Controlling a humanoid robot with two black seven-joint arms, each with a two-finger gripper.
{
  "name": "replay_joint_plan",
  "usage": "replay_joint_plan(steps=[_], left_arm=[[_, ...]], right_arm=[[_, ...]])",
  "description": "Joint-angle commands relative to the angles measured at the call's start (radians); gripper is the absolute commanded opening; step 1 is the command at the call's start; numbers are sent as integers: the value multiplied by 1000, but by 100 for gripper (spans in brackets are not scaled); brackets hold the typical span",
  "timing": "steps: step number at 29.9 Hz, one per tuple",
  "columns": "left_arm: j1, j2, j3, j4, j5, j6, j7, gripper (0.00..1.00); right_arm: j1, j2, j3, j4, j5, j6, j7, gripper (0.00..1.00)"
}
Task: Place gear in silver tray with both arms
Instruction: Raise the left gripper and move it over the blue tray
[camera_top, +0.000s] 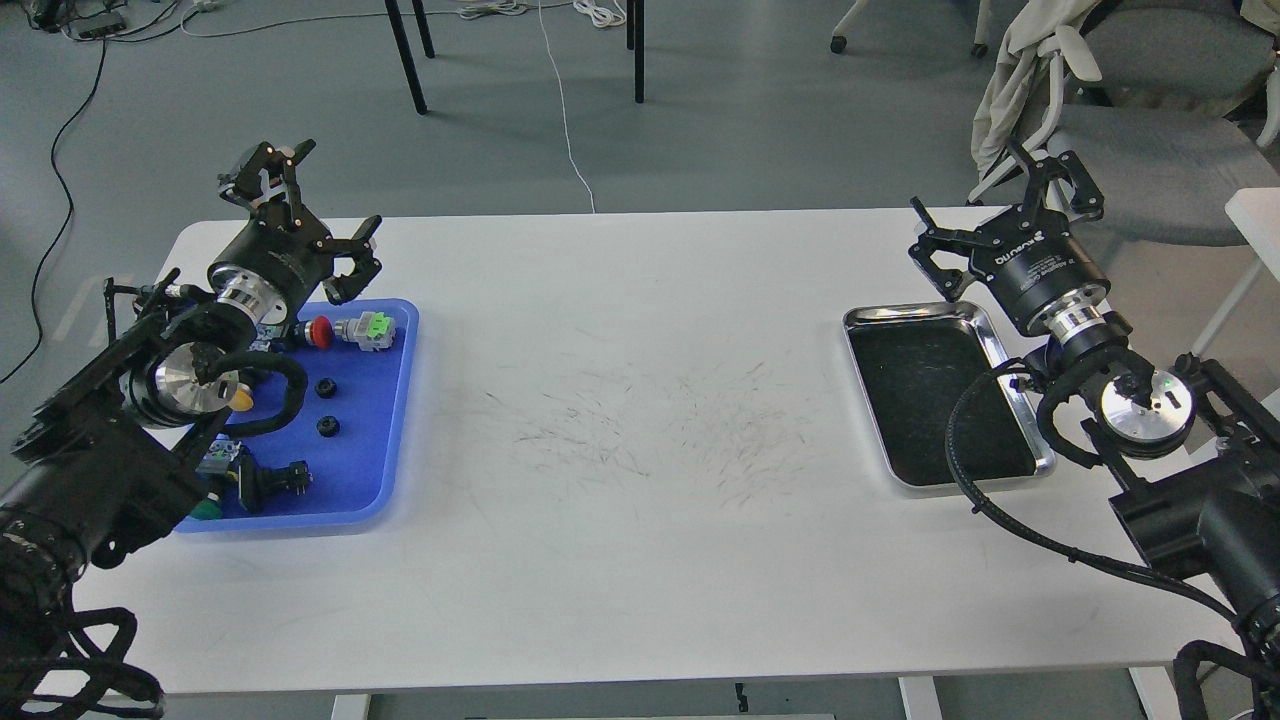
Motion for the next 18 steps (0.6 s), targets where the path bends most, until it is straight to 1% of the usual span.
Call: replay_joint_plan(steps=[1, 13, 18], left_arm=[[-1, -2, 3, 4, 10, 16, -20, 99], [-3, -4, -7, 13, -1, 11, -28, 98], [-10, 2, -27, 18, -28, 11, -22, 99]], right_arm=[[0, -3, -3, 0, 0, 0, 0, 99], [0, 2, -12, 1, 0, -2, 0, 99], [3, 4, -13, 0, -2, -2, 0, 99]])
